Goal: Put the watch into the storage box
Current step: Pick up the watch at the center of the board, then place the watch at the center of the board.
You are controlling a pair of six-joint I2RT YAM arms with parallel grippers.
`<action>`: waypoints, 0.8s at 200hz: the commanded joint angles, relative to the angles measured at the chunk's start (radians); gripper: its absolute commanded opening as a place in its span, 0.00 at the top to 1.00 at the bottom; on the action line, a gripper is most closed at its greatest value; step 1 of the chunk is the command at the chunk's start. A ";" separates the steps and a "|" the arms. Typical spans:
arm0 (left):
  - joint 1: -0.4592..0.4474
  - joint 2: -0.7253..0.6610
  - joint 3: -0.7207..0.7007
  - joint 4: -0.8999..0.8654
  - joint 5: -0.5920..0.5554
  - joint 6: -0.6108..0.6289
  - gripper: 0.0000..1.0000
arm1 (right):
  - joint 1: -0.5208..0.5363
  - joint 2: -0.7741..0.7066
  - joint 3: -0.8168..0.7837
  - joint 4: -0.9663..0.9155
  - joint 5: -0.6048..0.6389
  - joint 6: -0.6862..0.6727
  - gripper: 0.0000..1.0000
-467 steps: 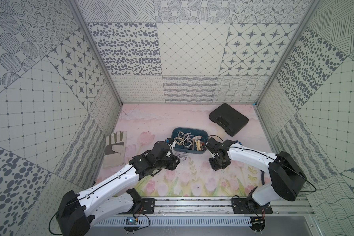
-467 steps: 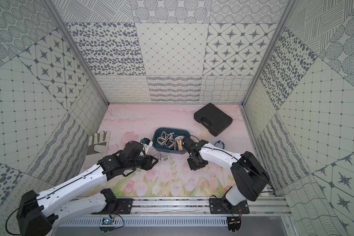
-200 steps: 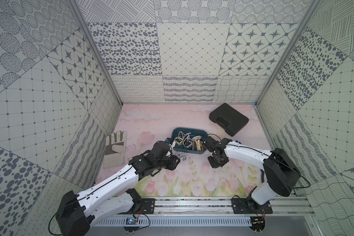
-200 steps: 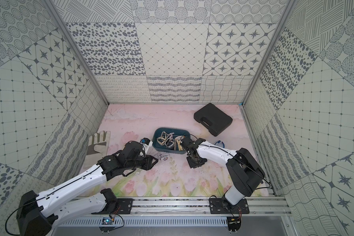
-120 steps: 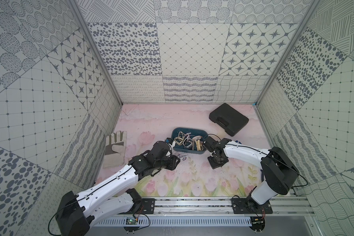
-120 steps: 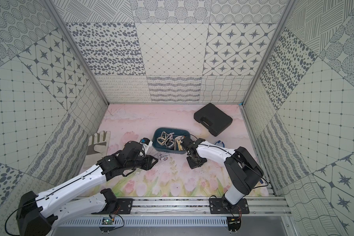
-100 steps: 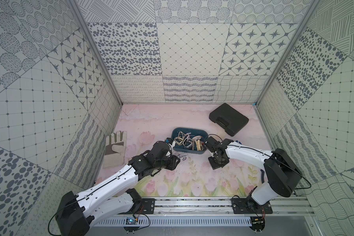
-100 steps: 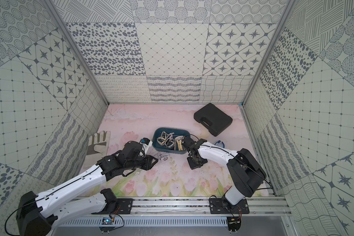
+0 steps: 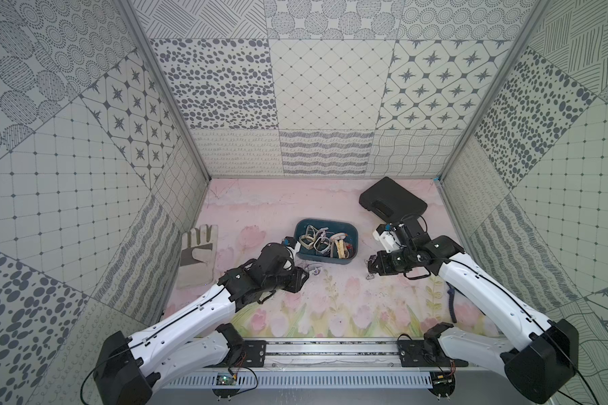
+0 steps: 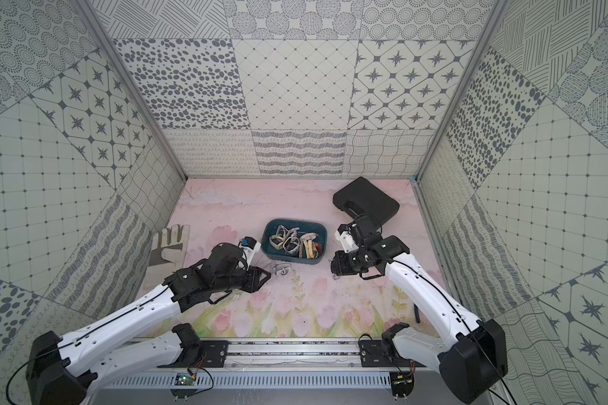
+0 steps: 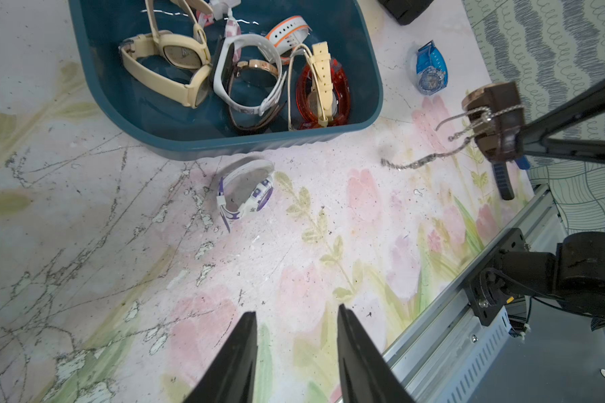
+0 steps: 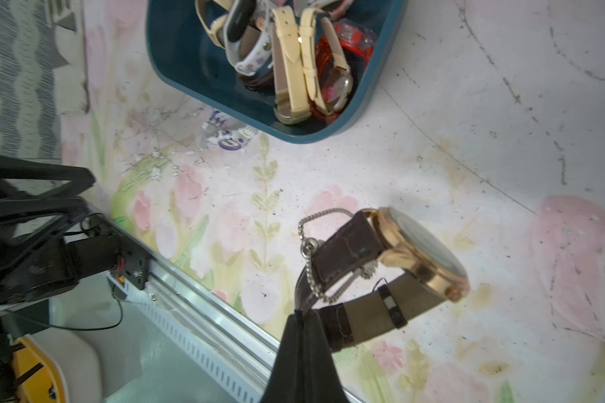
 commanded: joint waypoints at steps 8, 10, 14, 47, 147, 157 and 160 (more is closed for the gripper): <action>-0.001 -0.006 -0.002 0.006 0.011 0.002 0.57 | -0.050 -0.048 0.043 0.026 -0.173 -0.013 1.00; -0.001 -0.008 -0.002 0.006 0.012 0.002 0.57 | -0.052 -0.050 0.046 0.024 -0.174 -0.013 1.00; -0.003 -0.010 -0.002 0.006 0.011 0.002 0.57 | -0.056 -0.053 0.055 0.020 -0.178 -0.017 1.00; -0.001 -0.017 -0.006 0.005 0.013 -0.002 0.57 | -0.075 -0.052 0.098 -0.044 -0.127 -0.039 1.00; -0.001 -0.021 -0.009 0.032 0.053 -0.006 0.58 | -0.069 -0.015 0.008 -0.085 -0.061 -0.042 1.00; -0.001 -0.017 -0.009 0.034 0.053 -0.005 0.58 | -0.049 0.008 0.010 -0.113 0.037 -0.044 1.00; -0.002 -0.017 -0.010 0.034 0.054 -0.005 0.58 | -0.045 0.016 0.008 -0.120 0.063 -0.045 1.00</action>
